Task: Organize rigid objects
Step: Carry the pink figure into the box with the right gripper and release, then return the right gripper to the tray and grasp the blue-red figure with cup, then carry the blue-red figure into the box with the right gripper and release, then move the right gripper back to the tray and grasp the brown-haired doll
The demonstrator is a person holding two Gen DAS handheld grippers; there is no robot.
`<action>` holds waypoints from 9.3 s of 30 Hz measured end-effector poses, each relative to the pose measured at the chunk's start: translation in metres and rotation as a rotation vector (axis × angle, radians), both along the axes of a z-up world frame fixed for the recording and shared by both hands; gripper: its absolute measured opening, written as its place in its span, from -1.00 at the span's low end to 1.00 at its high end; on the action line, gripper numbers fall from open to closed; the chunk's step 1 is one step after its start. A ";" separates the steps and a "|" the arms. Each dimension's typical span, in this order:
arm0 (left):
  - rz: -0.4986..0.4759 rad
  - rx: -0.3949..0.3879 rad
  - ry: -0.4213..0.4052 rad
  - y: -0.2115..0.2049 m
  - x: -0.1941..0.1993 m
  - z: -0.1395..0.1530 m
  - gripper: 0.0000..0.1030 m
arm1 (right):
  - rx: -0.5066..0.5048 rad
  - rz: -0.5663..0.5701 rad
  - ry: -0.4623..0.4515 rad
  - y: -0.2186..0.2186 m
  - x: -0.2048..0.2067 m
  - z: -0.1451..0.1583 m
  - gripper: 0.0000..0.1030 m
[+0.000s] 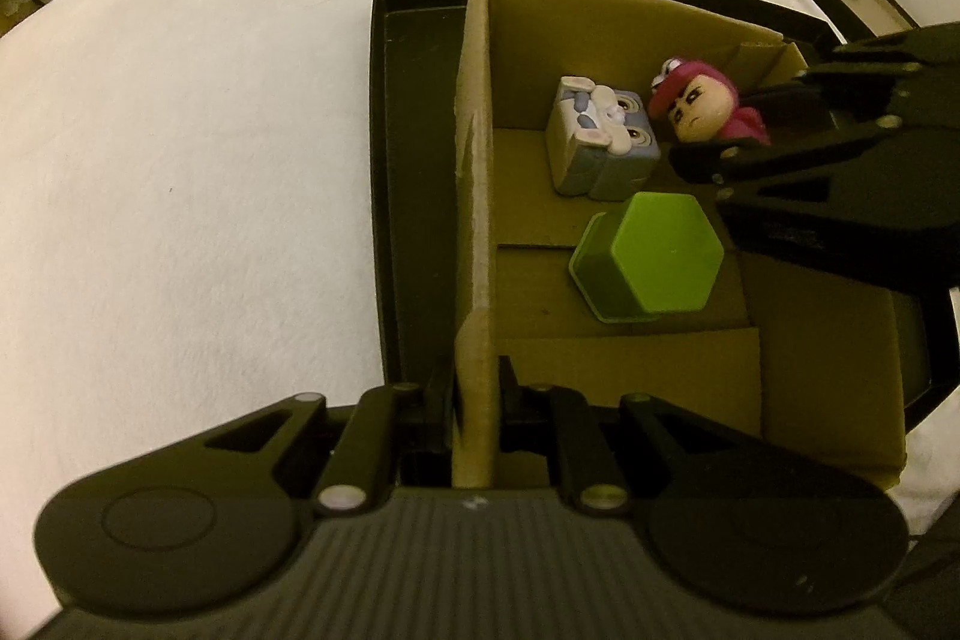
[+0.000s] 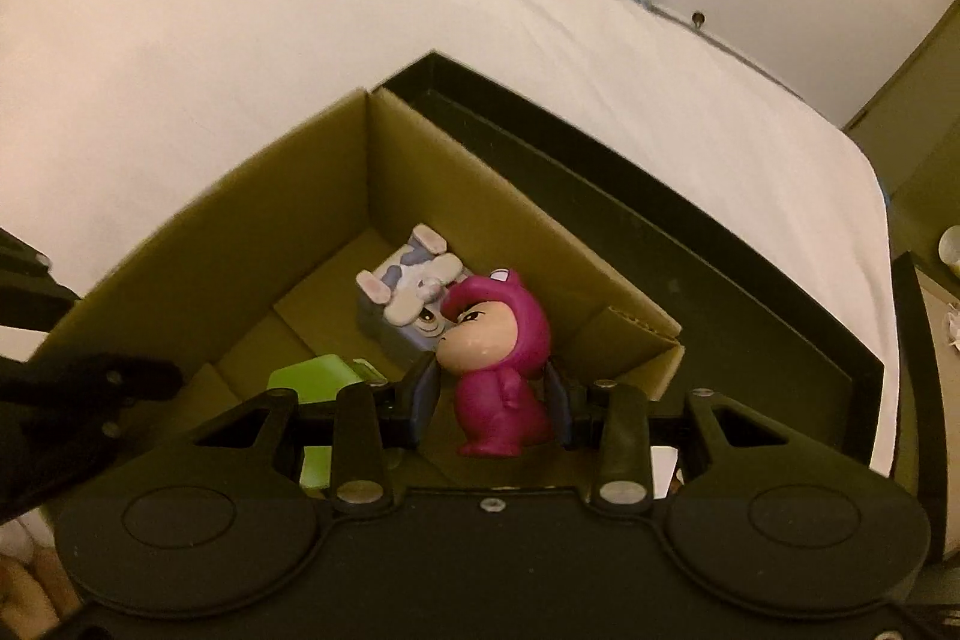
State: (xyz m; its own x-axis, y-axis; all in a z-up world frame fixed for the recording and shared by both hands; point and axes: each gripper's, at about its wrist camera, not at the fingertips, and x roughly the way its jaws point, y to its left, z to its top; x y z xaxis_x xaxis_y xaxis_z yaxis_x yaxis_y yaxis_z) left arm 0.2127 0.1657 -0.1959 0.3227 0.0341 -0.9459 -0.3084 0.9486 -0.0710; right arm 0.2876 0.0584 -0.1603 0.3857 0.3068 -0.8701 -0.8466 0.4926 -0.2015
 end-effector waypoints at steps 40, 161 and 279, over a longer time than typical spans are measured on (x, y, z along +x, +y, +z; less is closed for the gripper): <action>0.004 -0.007 0.011 0.003 0.002 0.002 -0.78 | 0.180 -0.140 0.034 -0.090 0.040 0.040 -0.18; -0.005 -0.036 -0.017 0.010 -0.008 0.002 -0.77 | 0.215 0.274 0.082 0.002 -0.026 0.017 0.14; -0.001 -0.032 -0.009 0.009 -0.010 0.003 -0.77 | 0.211 -0.179 0.051 -0.127 0.098 -0.057 -0.21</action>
State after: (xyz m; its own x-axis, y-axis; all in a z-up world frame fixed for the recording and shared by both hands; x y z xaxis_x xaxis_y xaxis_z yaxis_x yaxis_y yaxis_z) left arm 0.2032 0.1746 -0.1930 0.3312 0.0032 -0.9436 -0.3070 0.9460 -0.1045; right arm 0.3856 -0.0682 -0.2169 0.4078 0.4138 -0.8139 -0.7487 0.6618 -0.0386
